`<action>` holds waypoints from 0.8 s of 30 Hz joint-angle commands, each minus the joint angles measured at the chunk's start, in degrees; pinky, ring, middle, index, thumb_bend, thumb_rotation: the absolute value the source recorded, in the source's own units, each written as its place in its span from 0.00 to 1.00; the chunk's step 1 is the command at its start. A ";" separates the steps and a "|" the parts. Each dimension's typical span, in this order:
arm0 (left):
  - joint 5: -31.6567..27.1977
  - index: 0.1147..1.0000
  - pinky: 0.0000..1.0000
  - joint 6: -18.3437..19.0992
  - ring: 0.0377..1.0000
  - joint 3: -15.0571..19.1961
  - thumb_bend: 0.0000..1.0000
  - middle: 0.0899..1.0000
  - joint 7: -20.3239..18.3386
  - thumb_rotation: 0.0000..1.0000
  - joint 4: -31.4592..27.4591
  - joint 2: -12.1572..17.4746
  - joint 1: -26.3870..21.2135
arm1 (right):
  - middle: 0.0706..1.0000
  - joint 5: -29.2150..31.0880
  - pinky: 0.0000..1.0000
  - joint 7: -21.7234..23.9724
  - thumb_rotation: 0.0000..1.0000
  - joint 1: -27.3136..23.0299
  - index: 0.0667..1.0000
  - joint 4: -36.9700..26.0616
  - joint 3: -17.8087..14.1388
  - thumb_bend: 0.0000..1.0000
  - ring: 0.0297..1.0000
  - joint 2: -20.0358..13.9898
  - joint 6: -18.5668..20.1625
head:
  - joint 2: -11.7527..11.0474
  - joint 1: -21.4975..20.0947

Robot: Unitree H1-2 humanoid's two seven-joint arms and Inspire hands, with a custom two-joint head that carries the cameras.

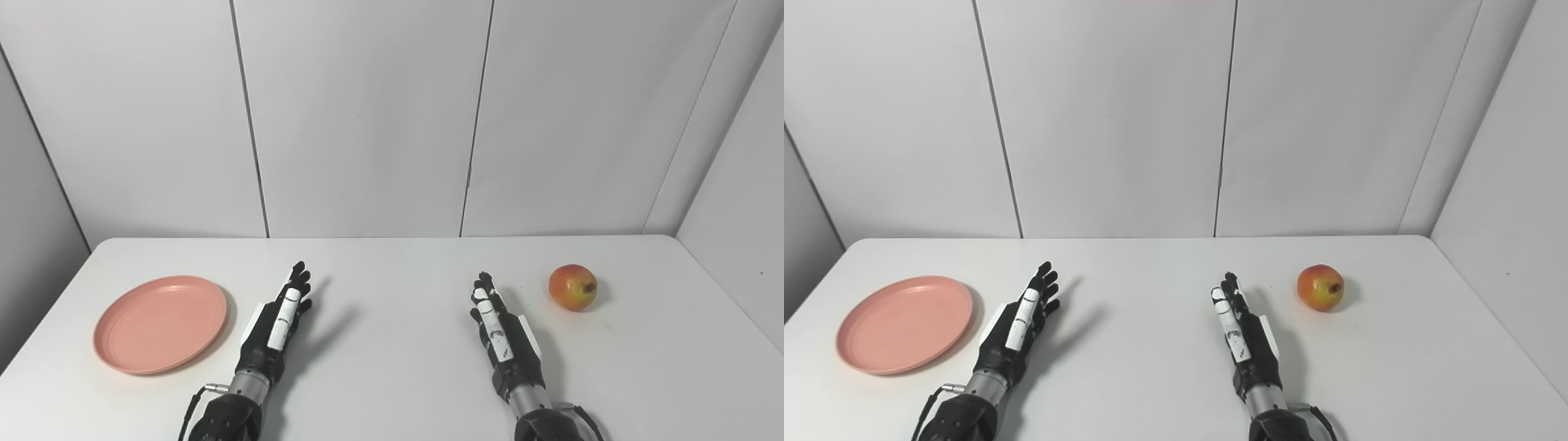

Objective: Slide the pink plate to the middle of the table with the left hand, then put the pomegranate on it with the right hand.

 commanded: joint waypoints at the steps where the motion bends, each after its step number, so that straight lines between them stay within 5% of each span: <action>1: 0.21 1.00 0.94 -1.48 0.98 -0.17 0.63 1.00 0.18 1.00 1.06 0.11 0.15 | 1.00 0.41 1.00 0.46 0.84 -1.74 0.99 -1.03 -0.05 0.58 1.00 0.22 -1.67 | 0.01 0.14; 24: 0.26 1.00 0.96 -1.15 1.00 -0.73 0.62 1.00 -0.39 1.00 1.16 0.57 0.16 | 1.00 0.03 1.00 0.35 0.84 -2.05 0.99 -0.12 0.01 0.59 1.00 0.22 -2.40 | -0.36 -0.08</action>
